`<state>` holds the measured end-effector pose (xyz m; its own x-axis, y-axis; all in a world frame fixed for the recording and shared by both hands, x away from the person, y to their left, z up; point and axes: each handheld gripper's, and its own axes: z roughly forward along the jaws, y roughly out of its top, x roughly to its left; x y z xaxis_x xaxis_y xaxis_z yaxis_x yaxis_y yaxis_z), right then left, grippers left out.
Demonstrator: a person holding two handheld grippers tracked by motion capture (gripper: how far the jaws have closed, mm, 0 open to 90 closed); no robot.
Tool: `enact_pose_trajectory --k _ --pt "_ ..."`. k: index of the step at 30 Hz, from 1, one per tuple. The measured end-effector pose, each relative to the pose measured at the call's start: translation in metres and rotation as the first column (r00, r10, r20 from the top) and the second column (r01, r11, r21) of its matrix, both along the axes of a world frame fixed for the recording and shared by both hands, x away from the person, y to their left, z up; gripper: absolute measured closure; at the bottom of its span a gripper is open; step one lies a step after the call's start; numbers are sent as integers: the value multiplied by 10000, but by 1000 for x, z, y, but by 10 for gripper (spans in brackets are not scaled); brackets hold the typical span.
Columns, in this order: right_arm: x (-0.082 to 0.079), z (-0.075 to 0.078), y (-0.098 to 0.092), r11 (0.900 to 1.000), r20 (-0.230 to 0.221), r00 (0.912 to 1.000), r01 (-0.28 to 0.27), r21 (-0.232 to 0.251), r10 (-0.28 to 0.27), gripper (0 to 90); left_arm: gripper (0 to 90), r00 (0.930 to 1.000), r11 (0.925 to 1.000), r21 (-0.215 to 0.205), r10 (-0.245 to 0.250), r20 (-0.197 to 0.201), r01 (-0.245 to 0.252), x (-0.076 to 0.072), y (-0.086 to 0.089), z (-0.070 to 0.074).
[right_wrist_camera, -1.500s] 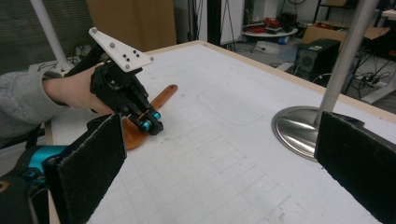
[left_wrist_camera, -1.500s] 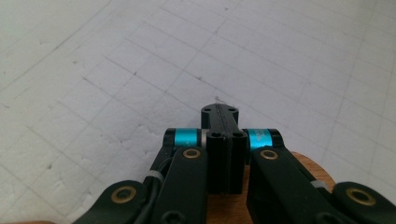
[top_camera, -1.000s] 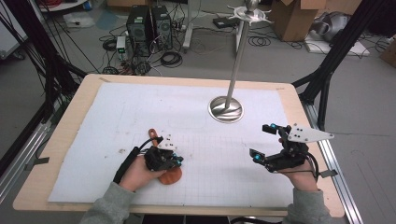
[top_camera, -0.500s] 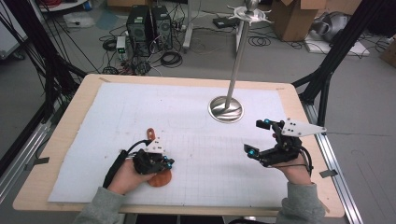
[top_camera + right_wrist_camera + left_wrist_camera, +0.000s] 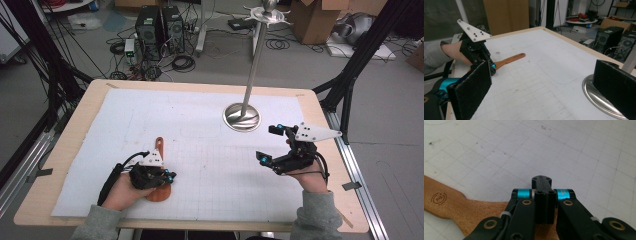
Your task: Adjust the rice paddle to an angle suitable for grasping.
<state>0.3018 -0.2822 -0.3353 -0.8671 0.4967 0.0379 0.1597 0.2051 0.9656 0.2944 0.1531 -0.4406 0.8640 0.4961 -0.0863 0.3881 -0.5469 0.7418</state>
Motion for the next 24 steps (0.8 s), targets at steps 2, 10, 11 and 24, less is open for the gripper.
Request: enact_pose_trajectory --k 2,10,11,24 --pt "1 1 3 10000 32 10000 -74 2 74 11 896 10000 10000 -16 61 47 -61 -1 4 0" --pt "3 0 5 9999 33 9999 -142 -11 142 11 896 9948 9945 -633 864 531 -830 -1 20 15" --pt "3 0 5 10000 53 9999 -97 0 97 11 896 9930 9932 -635 1015 596 -978 -1 24 16" --pt "1 0 6 9998 33 10000 -75 -187 75 11 896 9737 9752 -582 2173 690 -2135 11 57 13"
